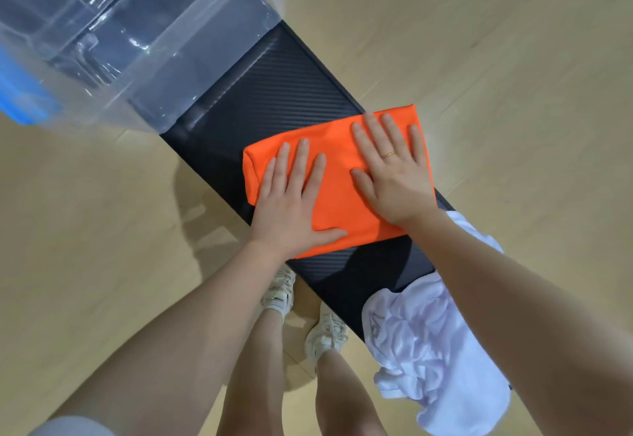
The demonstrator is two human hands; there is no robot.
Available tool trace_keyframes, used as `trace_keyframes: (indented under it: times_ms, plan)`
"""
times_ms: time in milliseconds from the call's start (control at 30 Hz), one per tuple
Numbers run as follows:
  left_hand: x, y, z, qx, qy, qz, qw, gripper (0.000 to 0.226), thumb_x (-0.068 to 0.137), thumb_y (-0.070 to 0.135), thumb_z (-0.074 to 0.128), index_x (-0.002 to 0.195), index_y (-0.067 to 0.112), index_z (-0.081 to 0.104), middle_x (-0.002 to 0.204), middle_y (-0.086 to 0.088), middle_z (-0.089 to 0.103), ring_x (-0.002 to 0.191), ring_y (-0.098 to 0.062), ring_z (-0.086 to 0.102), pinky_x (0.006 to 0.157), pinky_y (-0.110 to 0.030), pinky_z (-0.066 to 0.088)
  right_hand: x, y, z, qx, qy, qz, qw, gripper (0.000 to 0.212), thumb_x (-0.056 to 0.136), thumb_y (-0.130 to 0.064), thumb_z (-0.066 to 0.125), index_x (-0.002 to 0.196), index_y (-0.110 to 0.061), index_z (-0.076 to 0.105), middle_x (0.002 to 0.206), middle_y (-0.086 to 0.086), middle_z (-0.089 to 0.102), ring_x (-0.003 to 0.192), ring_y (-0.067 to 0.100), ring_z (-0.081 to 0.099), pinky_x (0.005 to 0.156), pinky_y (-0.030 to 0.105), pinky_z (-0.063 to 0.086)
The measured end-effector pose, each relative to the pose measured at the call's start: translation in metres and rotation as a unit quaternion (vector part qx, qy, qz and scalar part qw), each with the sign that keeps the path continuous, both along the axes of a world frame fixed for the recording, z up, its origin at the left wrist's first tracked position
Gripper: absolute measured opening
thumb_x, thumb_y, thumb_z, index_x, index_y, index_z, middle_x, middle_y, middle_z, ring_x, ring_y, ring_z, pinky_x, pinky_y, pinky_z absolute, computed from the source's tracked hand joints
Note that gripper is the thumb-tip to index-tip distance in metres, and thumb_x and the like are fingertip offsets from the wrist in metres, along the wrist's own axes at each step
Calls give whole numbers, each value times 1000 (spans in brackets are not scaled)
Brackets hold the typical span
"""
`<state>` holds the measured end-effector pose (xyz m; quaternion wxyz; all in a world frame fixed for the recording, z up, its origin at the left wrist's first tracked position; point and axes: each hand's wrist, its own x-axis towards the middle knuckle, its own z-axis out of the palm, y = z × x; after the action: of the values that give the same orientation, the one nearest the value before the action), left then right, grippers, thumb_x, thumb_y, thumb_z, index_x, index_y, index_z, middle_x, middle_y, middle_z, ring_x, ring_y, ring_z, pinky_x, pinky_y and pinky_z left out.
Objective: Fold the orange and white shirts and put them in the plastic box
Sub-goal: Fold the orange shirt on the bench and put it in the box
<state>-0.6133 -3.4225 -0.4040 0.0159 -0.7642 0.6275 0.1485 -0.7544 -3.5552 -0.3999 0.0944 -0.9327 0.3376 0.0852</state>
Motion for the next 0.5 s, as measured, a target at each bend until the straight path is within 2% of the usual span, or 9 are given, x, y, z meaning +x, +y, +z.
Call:
trace_keyframes:
  times_ms: [133,233,300,367,433,500]
  plan:
    - [6,-3,6,36,12,-3,999,114,58,84,36,148,22,5,157,-19,5,143,-39,4,116,-46,0,-28,-28,4,82,62,-162,981,70,88,-56,13,149,-21,15,159,1,12,148,19,5,114,50,-11]
    - [4,-2,13,56,28,8,998,115,60,82,38,149,20,-2,157,-17,-4,145,-35,-3,115,-41,-8,-42,-25,14,86,51,-163,982,77,86,-57,13,150,-13,12,160,6,6,147,22,8,115,51,-6]
    - [1,8,20,46,9,-24,999,106,68,75,39,147,10,11,156,-19,12,144,-32,9,116,-40,0,-49,-14,25,59,3,-90,994,71,87,-50,29,146,-11,24,155,13,21,139,31,30,115,49,10]
    - [-5,27,22,-8,1,-86,996,82,75,61,45,133,4,37,143,-21,41,134,-31,27,112,-43,16,-63,1,29,44,-49,14,998,55,86,-44,44,129,-11,41,137,16,44,115,37,53,104,43,31]
    - [-12,48,19,-64,10,-133,989,59,72,49,63,109,5,51,124,-20,59,121,-31,39,108,-45,28,-80,14,30,66,-57,85,993,47,87,-51,44,113,-13,49,118,14,57,106,35,58,92,41,44]
    - [-18,61,20,-55,23,-127,990,50,65,40,77,96,6,57,113,-19,63,115,-32,48,101,-44,42,-93,21,27,62,-45,124,989,43,81,-47,48,110,-15,48,115,9,56,114,30,50,91,40,46]
